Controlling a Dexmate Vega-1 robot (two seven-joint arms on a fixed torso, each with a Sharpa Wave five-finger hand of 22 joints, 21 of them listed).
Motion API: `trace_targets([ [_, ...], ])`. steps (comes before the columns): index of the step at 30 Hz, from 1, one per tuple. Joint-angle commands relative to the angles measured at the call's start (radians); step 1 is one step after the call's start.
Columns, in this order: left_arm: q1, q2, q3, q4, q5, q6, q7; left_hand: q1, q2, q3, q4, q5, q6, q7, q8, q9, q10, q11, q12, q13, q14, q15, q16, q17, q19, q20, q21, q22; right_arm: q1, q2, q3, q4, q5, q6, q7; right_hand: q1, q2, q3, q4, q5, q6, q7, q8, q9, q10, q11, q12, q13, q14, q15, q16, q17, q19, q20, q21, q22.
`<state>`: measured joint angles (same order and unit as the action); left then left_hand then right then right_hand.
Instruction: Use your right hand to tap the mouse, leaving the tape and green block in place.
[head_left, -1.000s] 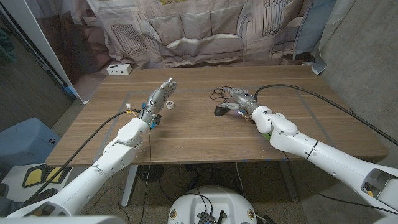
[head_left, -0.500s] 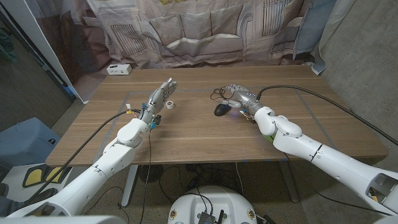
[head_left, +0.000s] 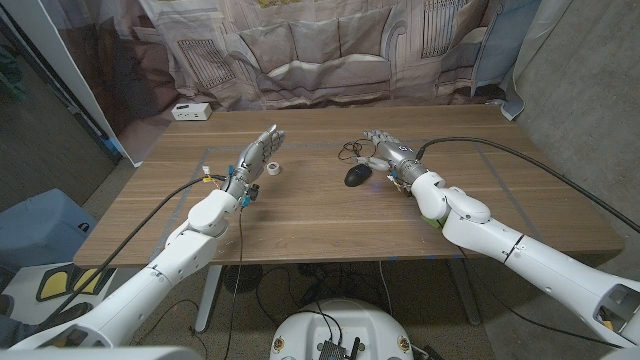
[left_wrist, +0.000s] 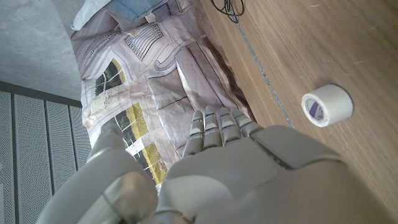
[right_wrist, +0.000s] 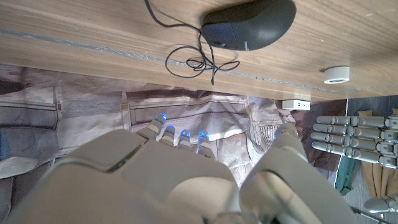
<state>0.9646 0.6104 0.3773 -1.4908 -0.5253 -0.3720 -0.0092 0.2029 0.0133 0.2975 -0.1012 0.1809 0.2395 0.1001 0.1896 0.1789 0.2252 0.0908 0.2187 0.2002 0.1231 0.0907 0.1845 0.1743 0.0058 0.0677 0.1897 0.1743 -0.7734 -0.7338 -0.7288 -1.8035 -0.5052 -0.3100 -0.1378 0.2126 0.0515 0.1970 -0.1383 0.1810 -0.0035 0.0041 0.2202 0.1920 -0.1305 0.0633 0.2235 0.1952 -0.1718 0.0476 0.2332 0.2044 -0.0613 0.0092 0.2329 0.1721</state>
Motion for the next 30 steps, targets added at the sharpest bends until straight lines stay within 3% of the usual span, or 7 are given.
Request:
trace_targets([
  [1, -0.009, -0.002, 0.003, 0.004, -0.005, -0.003, -0.017, 0.004, 0.013, 0.003, -0.005, 0.001, 0.007, -0.002, 0.005, 0.003, 0.002, -0.003, 0.001, 0.002, 0.009, -0.003, 0.004, 0.005, 0.003, 0.006, 0.009, 0.005, -0.046, -0.005, 0.061, -0.011, 0.064, 0.085, -0.087, 0.008, -0.004, 0.004, -0.004, 0.005, 0.042, 0.004, 0.014, 0.004, 0.021, 0.003, 0.01, 0.001, -0.026, -0.006, 0.006, 0.0, 0.017, -0.003, 0.001, 0.0],
  [10, -0.015, -0.003, 0.004, 0.008, -0.006, -0.014, -0.029, 0.005, 0.015, 0.004, -0.007, 0.001, -0.002, 0.003, 0.001, 0.003, -0.002, -0.002, -0.001, 0.002, 0.007, -0.003, 0.003, 0.005, 0.002, -0.002, 0.008, 0.005, -0.086, -0.008, 0.12, -0.012, 0.131, 0.167, -0.153, 0.014, -0.006, 0.005, -0.006, 0.006, 0.047, 0.011, 0.008, 0.004, 0.043, -0.004, 0.011, 0.0, -0.004, -0.016, 0.008, -0.002, 0.059, -0.018, 0.006, 0.0],
  [15, -0.018, -0.002, 0.005, 0.01, -0.006, -0.02, -0.037, 0.006, 0.015, 0.004, -0.008, 0.001, 0.0, 0.003, 0.002, 0.003, -0.001, -0.002, 0.0, 0.002, 0.007, -0.005, 0.003, 0.004, 0.003, -0.002, 0.008, 0.005, -0.099, -0.011, 0.142, -0.014, 0.156, 0.198, -0.167, 0.024, -0.01, 0.007, -0.009, 0.007, 0.045, 0.022, -0.003, 0.002, 0.081, 0.0, 0.015, -0.002, 0.043, -0.028, 0.014, -0.005, 0.134, -0.048, 0.019, -0.001],
  [20, -0.027, -0.005, 0.007, 0.021, -0.013, -0.028, -0.055, 0.009, 0.018, 0.006, -0.01, 0.002, -0.003, 0.011, 0.001, 0.004, -0.003, 0.006, -0.001, 0.002, 0.009, -0.004, 0.004, 0.004, 0.013, -0.04, 0.012, 0.005, -0.113, -0.011, 0.165, -0.016, 0.185, 0.222, -0.178, 0.029, -0.013, 0.007, -0.01, 0.008, 0.045, 0.034, -0.007, 0.001, 0.103, 0.001, 0.017, -0.002, 0.068, -0.029, 0.017, -0.007, 0.171, -0.052, 0.024, -0.001],
  [29, -0.033, -0.014, 0.012, 0.024, -0.001, -0.03, -0.044, 0.011, 0.021, 0.008, -0.012, 0.002, -0.006, 0.014, 0.0, 0.004, -0.003, 0.007, -0.001, 0.002, 0.008, -0.002, 0.003, 0.004, 0.015, -0.039, 0.011, 0.004, -0.136, -0.011, 0.211, -0.012, 0.281, 0.265, -0.16, 0.035, -0.016, 0.007, -0.011, 0.01, 0.059, 0.046, -0.005, 0.001, 0.128, 0.007, 0.019, -0.003, 0.088, -0.026, 0.017, -0.008, 0.202, -0.049, 0.026, -0.002],
  [30, -0.033, -0.015, 0.012, 0.024, 0.001, -0.03, -0.04, 0.013, 0.022, 0.008, -0.013, 0.002, -0.006, 0.015, 0.0, 0.004, -0.003, 0.008, -0.001, 0.002, 0.008, -0.001, 0.003, 0.004, 0.018, -0.059, 0.012, 0.004, -0.139, -0.01, 0.217, -0.008, 0.294, 0.274, -0.161, 0.035, -0.016, 0.007, -0.011, 0.01, 0.061, 0.045, -0.005, 0.001, 0.128, 0.007, 0.019, -0.003, 0.088, -0.025, 0.017, -0.008, 0.204, -0.048, 0.026, -0.002],
])
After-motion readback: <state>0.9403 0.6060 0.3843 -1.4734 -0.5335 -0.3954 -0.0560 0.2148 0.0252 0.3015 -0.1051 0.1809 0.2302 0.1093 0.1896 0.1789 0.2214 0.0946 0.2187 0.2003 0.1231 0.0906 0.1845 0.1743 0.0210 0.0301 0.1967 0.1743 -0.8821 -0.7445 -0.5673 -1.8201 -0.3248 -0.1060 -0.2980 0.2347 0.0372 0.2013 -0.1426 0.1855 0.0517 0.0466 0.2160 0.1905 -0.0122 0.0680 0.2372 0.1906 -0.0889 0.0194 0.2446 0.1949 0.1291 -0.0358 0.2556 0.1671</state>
